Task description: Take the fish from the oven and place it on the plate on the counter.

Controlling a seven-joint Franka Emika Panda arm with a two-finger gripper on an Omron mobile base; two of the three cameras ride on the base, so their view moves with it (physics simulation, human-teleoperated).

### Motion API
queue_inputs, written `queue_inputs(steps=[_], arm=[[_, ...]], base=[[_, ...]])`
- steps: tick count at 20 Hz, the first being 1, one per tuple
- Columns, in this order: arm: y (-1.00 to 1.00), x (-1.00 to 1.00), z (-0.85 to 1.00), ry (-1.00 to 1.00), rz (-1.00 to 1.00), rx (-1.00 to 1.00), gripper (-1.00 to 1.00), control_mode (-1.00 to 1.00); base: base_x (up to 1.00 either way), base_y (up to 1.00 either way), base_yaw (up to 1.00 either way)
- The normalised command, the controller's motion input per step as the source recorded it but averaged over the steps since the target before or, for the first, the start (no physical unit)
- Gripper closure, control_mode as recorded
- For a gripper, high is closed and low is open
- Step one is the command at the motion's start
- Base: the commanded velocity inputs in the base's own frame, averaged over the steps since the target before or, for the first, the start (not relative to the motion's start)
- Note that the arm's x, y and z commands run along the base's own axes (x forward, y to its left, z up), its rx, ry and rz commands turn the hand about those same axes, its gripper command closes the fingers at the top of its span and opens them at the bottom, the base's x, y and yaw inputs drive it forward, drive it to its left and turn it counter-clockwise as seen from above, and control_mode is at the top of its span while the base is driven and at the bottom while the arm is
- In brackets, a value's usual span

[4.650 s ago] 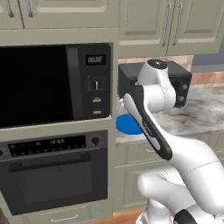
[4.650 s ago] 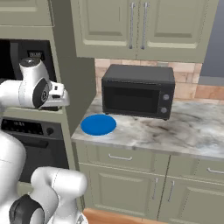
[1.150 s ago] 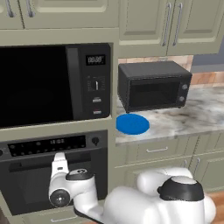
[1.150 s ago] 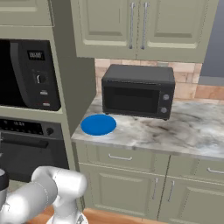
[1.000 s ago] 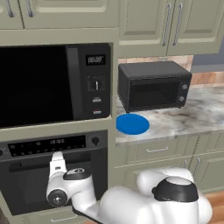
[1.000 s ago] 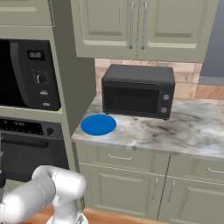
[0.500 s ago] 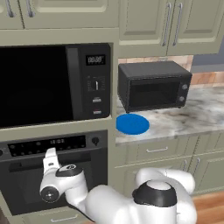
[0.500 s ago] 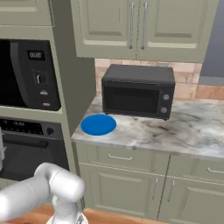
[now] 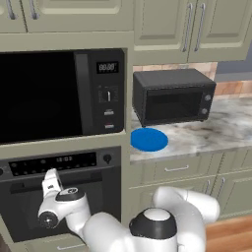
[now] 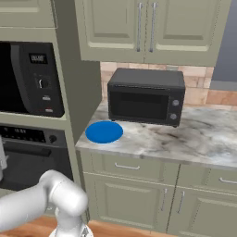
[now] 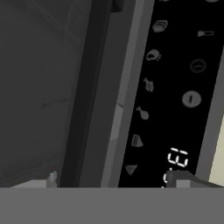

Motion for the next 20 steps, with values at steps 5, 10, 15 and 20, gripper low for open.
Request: queue_inputs(steps=[5,10,15,20], arm=[[0.00,0.08,-0.42,-0.04,-0.03,-0.02,-1.00,-1.00],[0.00,0.12,-0.23,-0.05,-0.03,0.00,-1.00,-1.00],[0.00,0.33,-0.01,-0.01,-0.02,0.00,-1.00,-1.00],[0.00,0.44,-0.08,0.00,-0.02,0.00,-1.00,-1.00]], base=[[0.00,0.00,0.00],[0.00,0.00,0.00],[0.00,0.00,0.00],[0.00,0.00,0.00]])
